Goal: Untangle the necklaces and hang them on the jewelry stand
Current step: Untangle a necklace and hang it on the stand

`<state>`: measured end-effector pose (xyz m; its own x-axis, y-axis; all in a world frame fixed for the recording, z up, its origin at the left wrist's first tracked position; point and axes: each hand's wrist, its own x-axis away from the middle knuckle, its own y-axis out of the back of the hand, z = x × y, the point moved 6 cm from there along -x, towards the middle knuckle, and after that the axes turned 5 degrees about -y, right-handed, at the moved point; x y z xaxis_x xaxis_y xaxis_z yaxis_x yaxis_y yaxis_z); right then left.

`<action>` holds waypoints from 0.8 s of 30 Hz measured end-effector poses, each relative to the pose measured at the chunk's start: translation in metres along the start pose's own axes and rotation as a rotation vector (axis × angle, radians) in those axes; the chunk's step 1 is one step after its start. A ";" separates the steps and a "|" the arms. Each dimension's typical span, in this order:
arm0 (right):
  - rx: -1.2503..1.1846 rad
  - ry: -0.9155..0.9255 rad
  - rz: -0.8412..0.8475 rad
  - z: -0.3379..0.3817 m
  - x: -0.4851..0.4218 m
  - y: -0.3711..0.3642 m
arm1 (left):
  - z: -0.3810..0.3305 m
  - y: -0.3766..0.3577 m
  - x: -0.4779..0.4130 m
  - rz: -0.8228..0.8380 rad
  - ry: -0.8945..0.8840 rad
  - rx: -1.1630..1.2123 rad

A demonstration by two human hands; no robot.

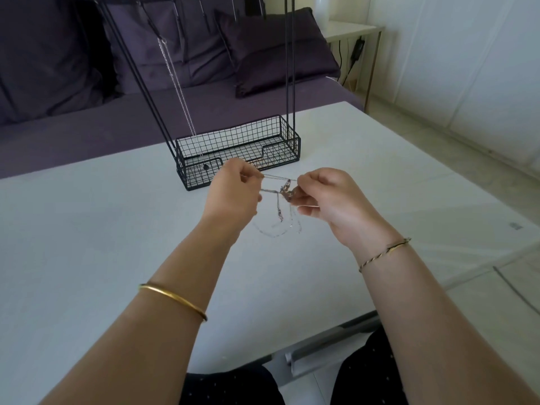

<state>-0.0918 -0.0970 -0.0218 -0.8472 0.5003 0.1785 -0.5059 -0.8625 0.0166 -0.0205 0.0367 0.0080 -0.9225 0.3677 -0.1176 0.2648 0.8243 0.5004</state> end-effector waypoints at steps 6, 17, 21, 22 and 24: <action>0.028 -0.049 0.038 -0.004 0.001 -0.005 | 0.011 -0.005 0.004 -0.021 0.307 0.557; -0.424 -0.157 0.029 -0.006 0.002 -0.009 | 0.002 -0.015 0.013 0.204 0.351 0.212; -0.283 -0.178 0.064 -0.007 0.002 -0.011 | 0.006 -0.013 0.014 0.196 0.377 0.243; -0.215 -0.178 0.073 -0.008 0.002 -0.012 | 0.006 -0.013 0.014 0.190 0.381 0.262; -0.119 -0.181 0.105 -0.009 0.003 -0.014 | 0.007 -0.012 0.015 0.184 0.389 0.297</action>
<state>-0.0884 -0.0825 -0.0303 -0.8585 0.3775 0.3470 -0.4415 -0.8884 -0.1258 -0.0354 0.0352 -0.0056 -0.8742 0.3780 0.3047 0.4489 0.8684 0.2108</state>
